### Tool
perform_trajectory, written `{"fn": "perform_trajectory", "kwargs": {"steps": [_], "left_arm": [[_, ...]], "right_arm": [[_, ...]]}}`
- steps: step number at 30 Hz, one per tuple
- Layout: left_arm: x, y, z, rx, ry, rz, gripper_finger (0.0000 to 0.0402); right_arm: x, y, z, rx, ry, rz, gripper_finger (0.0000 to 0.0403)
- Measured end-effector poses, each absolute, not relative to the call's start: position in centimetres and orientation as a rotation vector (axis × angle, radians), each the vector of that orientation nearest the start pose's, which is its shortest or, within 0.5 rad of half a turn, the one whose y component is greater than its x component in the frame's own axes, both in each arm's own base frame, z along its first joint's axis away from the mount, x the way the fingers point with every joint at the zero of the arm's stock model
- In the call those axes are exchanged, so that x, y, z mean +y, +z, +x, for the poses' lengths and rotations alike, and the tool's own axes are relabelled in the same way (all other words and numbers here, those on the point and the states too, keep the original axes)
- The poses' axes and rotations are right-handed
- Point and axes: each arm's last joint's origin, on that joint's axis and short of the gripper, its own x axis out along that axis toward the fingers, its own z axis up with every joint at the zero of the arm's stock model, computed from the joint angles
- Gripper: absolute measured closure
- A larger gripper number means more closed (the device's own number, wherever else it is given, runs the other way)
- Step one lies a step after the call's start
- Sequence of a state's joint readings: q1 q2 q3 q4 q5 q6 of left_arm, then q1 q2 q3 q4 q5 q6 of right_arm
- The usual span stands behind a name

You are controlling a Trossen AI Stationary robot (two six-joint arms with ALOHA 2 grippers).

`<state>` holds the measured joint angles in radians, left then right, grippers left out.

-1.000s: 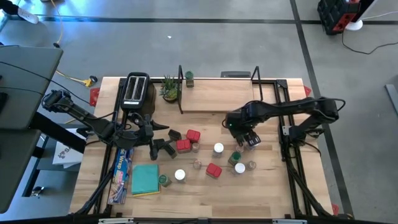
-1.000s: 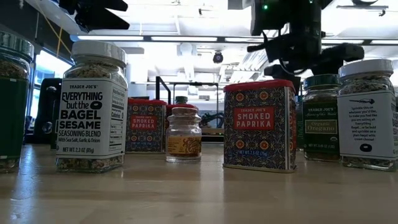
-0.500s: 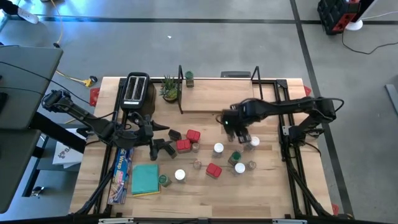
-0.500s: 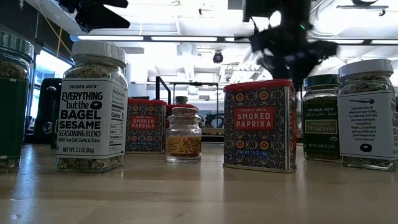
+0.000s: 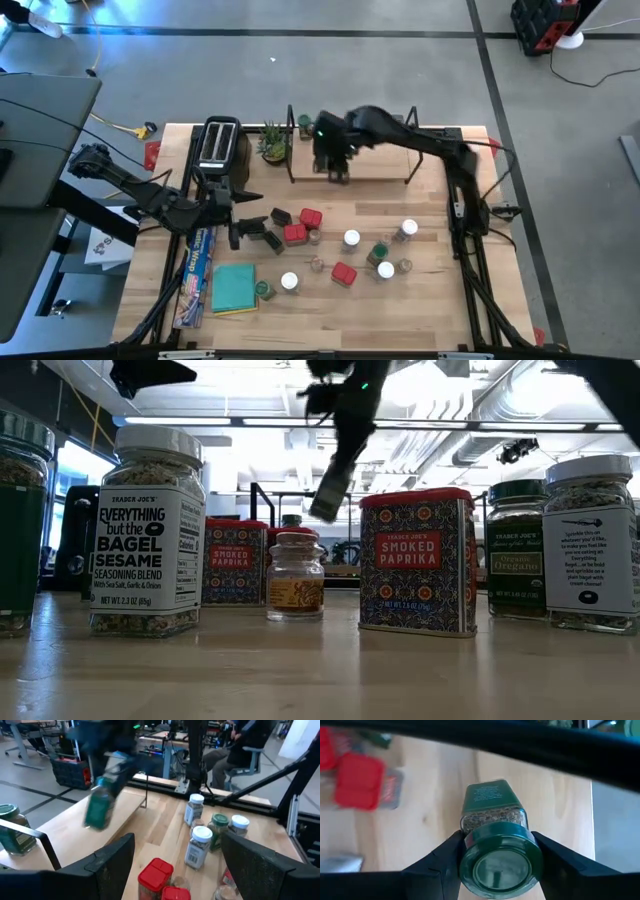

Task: Shelf spices
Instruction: Put the top right green seasoning bottle on the shelf aligned with the other green seasoning bottle

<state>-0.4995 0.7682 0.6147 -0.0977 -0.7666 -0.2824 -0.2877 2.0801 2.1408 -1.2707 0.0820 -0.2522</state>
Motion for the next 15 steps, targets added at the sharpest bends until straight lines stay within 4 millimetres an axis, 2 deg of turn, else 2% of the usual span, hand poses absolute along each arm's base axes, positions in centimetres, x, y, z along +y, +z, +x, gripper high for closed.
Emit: {"fn": "perform_trajectory", "kwargs": {"steps": [6, 10, 15], "left_arm": [[-6.2, 28.7, 15.6, 0.166, 0.294, -0.132, 0.0111], [-6.3, 28.5, 15.7, 0.175, 0.297, -0.134, 0.0111], [-6.3, 28.5, 15.7, 0.174, 0.298, -0.141, 0.0111]], "right_arm": [[-16.2, 29.3, 43.5, 1.256, -0.21, -0.058, 0.021], [-16.8, 27.4, 43.9, 1.276, -0.191, -0.074, 0.021], [-17.1, 26.7, 44.0, 1.291, -0.188, -0.062, 0.021]]}}
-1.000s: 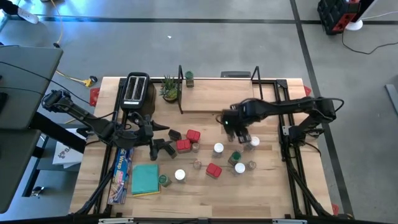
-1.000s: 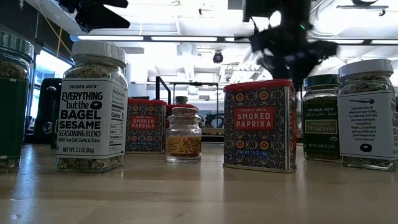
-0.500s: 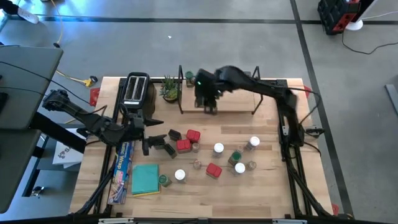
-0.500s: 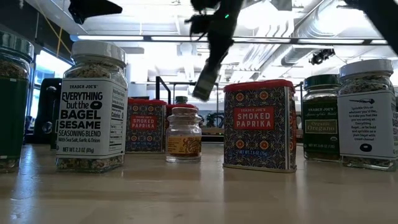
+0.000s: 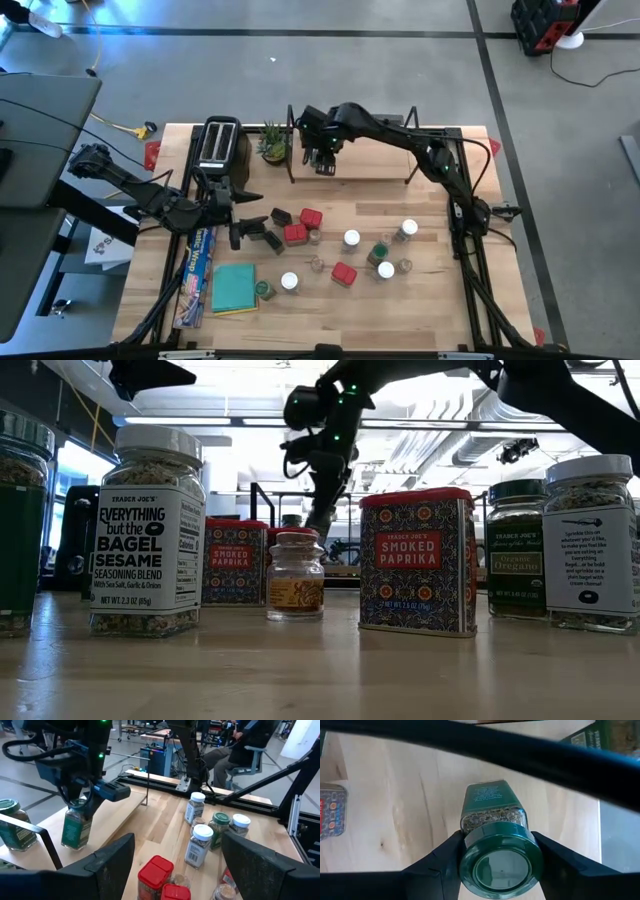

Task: Shelf spices
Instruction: Put the top right green seasoning bottle on the shelf aligned with the other green seasoning bottle

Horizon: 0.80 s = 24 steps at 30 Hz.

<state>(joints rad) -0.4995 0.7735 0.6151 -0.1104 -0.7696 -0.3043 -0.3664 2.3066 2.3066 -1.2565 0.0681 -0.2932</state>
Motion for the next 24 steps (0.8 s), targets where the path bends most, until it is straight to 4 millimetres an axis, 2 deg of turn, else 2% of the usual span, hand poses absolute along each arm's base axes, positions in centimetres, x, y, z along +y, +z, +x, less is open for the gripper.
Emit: {"fn": "perform_trajectory", "kwargs": {"steps": [7, 18, 21, 24], "left_arm": [[-6.3, 28.5, 15.7, 0.174, 0.298, -0.142, 0.0111], [-6.3, 28.5, 15.7, 0.178, 0.291, -0.148, 0.0111], [-6.3, 28.4, 15.7, 0.184, 0.276, -0.149, 0.0111], [-6.3, 28.4, 15.7, 0.188, 0.274, -0.147, 0.0111]], "right_arm": [[-17.2, 26.9, 44.4, 1.242, -0.197, -0.074, 0.0148], [-17.6, 27.6, 45.4, 1.117, -0.199, -0.14, 0.0139], [-17.3, 28.7, 45.0, 1.105, -0.201, -0.144, 0.0143], [-16.6, 30.9, 44.2, 1.065, -0.211, -0.145, 0.0147]]}}
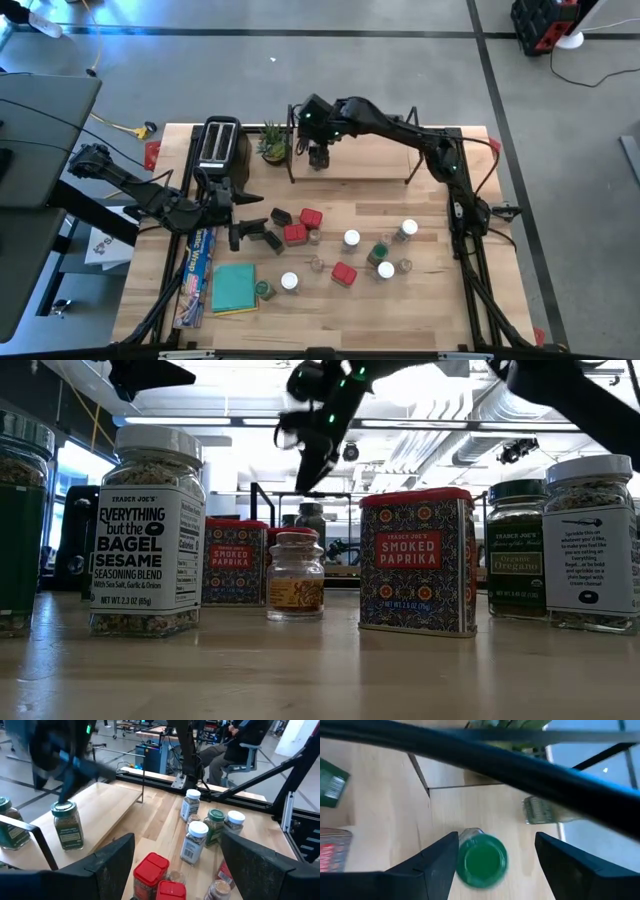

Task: Shelf spices
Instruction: Put the top right green seasoning bottle on the shelf aligned with the other green seasoning bottle

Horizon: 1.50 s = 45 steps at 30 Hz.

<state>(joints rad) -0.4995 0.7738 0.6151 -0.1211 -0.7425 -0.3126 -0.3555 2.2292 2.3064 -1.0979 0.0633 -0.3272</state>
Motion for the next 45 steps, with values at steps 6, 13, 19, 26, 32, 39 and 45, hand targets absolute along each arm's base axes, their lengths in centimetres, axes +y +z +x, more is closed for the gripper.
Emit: {"fn": "perform_trajectory", "kwargs": {"steps": [6, 13, 19, 26, 32, 39, 45], "left_arm": [[-6.4, 28.0, 15.5, 0.217, 0.289, -0.168, 0.0111], [-7.3, 27.1, 14.4, 0.26, 0.346, -0.148, 0.0111], [-7.9, 26.8, 13.7, 0.253, 0.373, -0.108, 0.0111], [-8.2, 26.9, 13.4, 0.235, 0.389, -0.093, 0.0111], [-8.2, 26.9, 13.3, 0.222, 0.413, -0.088, 0.0111], [-8.2, 27.0, 13.3, 0.214, 0.415, -0.115, 0.0111], [-8.2, 27.0, 13.3, 0.211, 0.42, -0.123, 0.0111]], "right_arm": [[-13.0, 33.2, 43.6, 1.04, -0.183, -0.141, 0.0167], [-8.4, 26.7, 43.7, 1.235, -0.262, -0.271, 0.0214], [-6.4, 25.5, 39.3, 1.17, -0.447, -0.25, 0.0247], [-6.1, 23.4, 32.9, 0.757, -0.626, 0.072, 0.0253], [-6.1, 19.6, 32.0, 0.268, -0.371, 0.252, 0.0254], [-6.8, 19.1, 33.3, 0.189, -0.339, 0.087, 0.025], [-7.6, 21.0, 35.0, 0.365, -0.469, -0.118, 0.0195]]}}
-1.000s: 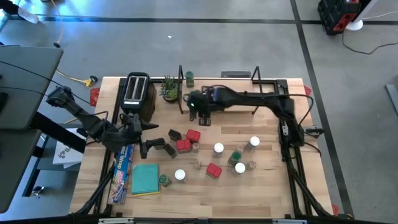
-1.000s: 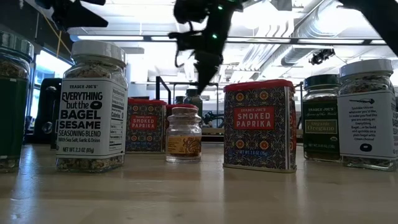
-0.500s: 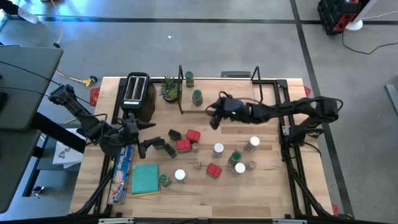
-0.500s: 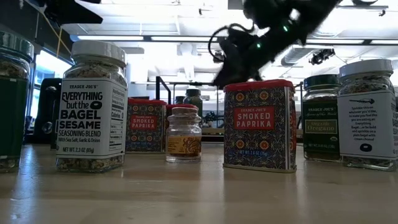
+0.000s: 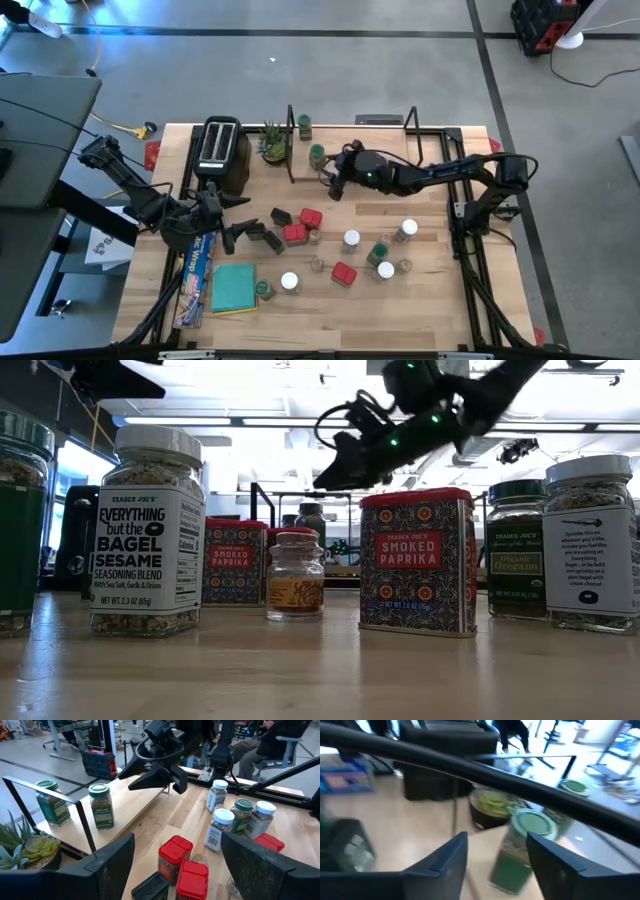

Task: Shelf spices
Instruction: Put the top right green seasoning bottle on the shelf aligned with the other green seasoning bottle

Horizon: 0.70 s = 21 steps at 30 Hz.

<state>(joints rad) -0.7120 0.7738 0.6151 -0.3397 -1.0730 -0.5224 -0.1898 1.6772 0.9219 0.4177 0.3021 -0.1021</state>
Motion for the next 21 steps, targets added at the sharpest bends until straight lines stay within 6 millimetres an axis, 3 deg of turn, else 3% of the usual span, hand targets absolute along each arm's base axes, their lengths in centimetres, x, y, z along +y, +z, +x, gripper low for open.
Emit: {"fn": "perform_trajectory", "kwargs": {"steps": [4, 8, 14, 21], "left_arm": [[-8.1, 27.0, 13.3, 0.206, 0.43, -0.122, 0.0111], [-8.1, 27.0, 13.3, 0.207, 0.43, -0.121, 0.0111], [-8.1, 27.0, 13.3, 0.207, 0.431, -0.12, 0.0111], [-8.1, 26.9, 13.3, 0.21, 0.43, -0.118, 0.0111]], "right_arm": [[-8.0, 22.3, 35.8, 0.388, -0.529, -0.136, 0.0136], [-8.9, 22.1, 36.8, 0.352, -0.574, -0.003, 0.0096], [-10.1, 20.0, 38.7, 0.371, -0.672, 0.062, 0.0089], [-10.6, 19.1, 40.4, 0.373, -0.7, 0.068, 0.0092]]}}
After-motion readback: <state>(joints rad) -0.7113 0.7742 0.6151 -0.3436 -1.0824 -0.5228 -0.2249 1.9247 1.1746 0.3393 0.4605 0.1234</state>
